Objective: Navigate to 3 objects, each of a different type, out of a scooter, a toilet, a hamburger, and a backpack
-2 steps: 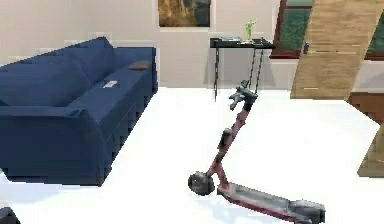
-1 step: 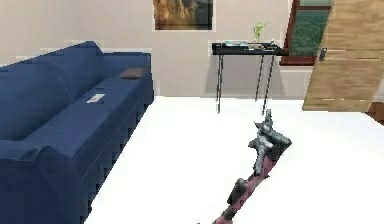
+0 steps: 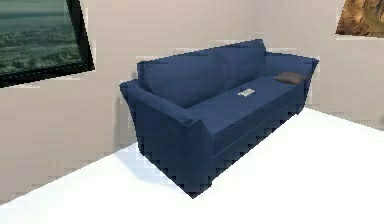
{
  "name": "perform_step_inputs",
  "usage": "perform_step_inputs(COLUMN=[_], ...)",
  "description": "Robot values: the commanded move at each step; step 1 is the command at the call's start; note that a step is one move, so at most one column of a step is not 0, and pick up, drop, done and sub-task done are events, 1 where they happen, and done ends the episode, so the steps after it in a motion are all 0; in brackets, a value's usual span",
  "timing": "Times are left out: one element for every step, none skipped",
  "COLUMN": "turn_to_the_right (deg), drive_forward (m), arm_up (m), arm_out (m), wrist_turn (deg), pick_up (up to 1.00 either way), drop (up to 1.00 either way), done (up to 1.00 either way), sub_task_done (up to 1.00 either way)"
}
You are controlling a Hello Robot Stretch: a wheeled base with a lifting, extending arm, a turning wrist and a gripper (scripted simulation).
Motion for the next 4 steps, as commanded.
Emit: perform_step_inputs(turn_to_the_right=[0.0,45.0,45.0,0.0], drive_forward=[0.25,0.00,0.00,0.00], arm_up=[0.00,0.00,0.00,0.00], arm_out=[0.00,0.00,0.00,0.00], wrist_turn=[0.0,0.0,0.0,0.0], pick_up=[0.00,0.00,0.00,0.00], drop=[0.00,0.00,0.00,0.00], done=[0.00,0.00,0.00,1.00], sub_task_done=[0.00,0.00,0.00,0.00])
